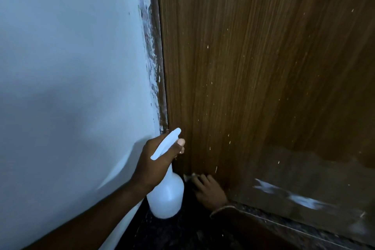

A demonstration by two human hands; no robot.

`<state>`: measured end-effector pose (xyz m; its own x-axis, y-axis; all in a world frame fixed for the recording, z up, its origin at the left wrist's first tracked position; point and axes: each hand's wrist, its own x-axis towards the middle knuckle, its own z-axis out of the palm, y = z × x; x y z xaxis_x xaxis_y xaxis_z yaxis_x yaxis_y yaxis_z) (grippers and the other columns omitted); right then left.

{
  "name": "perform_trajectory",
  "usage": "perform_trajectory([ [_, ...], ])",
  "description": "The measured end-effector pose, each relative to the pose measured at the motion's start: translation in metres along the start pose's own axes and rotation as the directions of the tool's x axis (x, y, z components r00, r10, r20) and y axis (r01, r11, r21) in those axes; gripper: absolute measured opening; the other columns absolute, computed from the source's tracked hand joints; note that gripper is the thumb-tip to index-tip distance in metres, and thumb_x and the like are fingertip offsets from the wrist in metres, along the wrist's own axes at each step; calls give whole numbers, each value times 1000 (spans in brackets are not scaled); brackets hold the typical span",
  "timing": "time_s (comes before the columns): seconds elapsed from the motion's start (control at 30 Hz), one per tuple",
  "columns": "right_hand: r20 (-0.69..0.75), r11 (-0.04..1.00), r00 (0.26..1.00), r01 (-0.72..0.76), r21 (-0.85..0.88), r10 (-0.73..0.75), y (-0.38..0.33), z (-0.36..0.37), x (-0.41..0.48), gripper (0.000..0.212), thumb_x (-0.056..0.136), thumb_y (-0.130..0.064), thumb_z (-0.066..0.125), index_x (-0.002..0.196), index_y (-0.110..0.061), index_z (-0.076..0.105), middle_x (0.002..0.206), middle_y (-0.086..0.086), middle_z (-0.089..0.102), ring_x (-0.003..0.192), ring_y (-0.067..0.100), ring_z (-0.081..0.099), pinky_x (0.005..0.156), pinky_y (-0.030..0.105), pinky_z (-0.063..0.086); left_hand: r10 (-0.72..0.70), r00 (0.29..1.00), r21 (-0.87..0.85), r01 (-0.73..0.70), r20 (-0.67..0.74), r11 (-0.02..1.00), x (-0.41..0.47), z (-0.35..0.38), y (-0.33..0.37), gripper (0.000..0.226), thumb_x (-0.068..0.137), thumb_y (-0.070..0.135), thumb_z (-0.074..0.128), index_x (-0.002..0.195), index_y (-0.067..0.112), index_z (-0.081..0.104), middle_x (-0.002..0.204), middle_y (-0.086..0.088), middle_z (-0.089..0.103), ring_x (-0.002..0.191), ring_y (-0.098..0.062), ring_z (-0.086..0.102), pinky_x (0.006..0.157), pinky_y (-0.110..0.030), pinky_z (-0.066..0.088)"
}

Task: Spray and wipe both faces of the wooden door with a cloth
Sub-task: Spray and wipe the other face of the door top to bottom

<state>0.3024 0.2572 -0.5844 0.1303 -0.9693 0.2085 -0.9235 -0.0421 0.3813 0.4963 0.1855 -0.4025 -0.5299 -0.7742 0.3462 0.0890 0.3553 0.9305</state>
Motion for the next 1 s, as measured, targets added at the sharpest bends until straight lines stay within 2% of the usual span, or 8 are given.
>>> perform_trajectory([
  [0.13,297,1000,955,-3,20,-3,33,23,-82,44,82,-31,37,92,-22,78,125,6,64,100,27,42,81,41,35,-26,1000,-9,26,15,1000,-20,-8,-17,24,93,30,70,105,11,78,91,-6,80,85,-17,76,75,-20,54],
  [0.23,-103,988,983,-156,-1,155,80,-30,-114,48,83,-31,39,123,-21,64,117,13,56,93,29,45,77,44,35,-23,1000,0,23,4,1000,-23,-7,-32,20,94,26,71,103,11,79,88,-8,79,85,-21,75,76,-23,55],
  [0.4,-444,935,825,-330,126,351,75,-72,-46,55,88,-21,59,143,-22,55,115,16,49,84,30,50,69,40,42,11,998,39,-13,57,999,-20,17,-40,39,93,33,75,126,12,74,102,1,81,98,-20,76,85,-26,58],
  [0.57,78,994,996,-41,-97,49,46,15,-88,34,86,-30,48,101,-27,78,119,4,61,96,26,52,78,38,39,51,996,35,-54,77,998,-27,46,-38,19,94,48,73,111,40,77,96,0,79,91,-12,74,85,-26,58],
  [0.67,17,981,981,-192,-40,192,83,-2,-154,41,79,-28,66,120,-28,68,123,9,52,96,32,54,72,45,48,129,964,133,-163,231,978,-51,70,-51,22,94,39,76,74,37,68,67,11,62,63,-4,60,59,-22,45],
  [0.8,-294,790,734,-563,241,613,133,-91,-183,72,70,-5,76,136,-26,55,103,11,44,82,30,47,67,38,44,195,921,192,-269,337,944,-74,91,-77,41,98,37,74,66,27,50,61,11,50,57,-10,56,55,-31,38],
  [0.9,-455,671,503,-636,381,735,138,-130,-131,59,76,-9,76,131,-22,60,105,5,42,88,28,52,73,35,49,161,909,170,-241,385,956,-74,94,-85,45,101,38,70,68,17,48,64,4,48,61,-17,56,58,-42,40],
  [1.0,-375,768,681,-469,436,628,113,-111,-84,34,94,-47,58,121,-27,64,114,2,57,97,26,57,81,42,54,183,914,131,-244,361,961,-72,94,-85,42,101,36,70,69,17,51,65,5,49,60,-17,56,58,-37,40],
])
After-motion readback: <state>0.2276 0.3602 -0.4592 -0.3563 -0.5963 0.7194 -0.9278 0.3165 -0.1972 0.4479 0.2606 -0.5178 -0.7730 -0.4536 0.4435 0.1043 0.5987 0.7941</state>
